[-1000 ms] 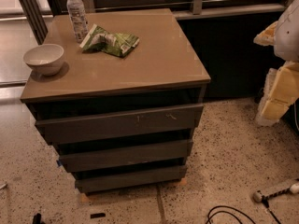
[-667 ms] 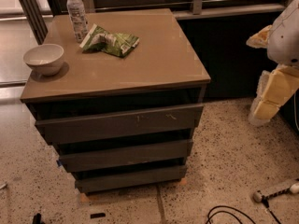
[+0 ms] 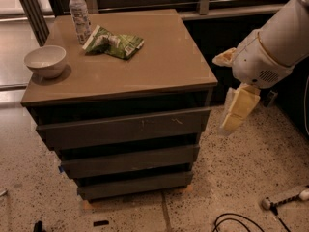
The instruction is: Open top drawer
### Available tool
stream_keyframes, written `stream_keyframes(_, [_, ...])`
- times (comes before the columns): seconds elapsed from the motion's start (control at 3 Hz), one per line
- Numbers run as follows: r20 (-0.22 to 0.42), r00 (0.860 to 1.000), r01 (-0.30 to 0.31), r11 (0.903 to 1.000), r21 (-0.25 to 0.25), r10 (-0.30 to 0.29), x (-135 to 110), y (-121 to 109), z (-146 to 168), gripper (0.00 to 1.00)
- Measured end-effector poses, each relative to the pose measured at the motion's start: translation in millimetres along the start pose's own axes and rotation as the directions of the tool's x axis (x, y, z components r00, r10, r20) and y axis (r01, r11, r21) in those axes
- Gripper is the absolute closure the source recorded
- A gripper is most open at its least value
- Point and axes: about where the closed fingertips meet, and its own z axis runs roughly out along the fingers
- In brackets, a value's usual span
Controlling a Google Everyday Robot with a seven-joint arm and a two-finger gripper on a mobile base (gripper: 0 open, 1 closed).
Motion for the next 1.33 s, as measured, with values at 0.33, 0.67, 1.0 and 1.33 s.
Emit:
stream_keyframes(0.33, [0.027,0.999,0.040,0.9981,-0.047,-0.039,-14.4,6.9,46.8,0.00])
stream_keyframes(0.67, [0.027,0.999,0.040,0.9981,-0.047,-0.039,-14.4,6.9,46.9,0.00])
stream_keyframes(1.0, [0.025,0.999,0.045,0.9974,-0.056,-0.044,-4.8,6.2,69.2,0.00])
stream_keyframes(1.33, [0.014,0.997,0.074,0.9951,-0.065,-0.073,-0.1,3.5,100.5,0.00])
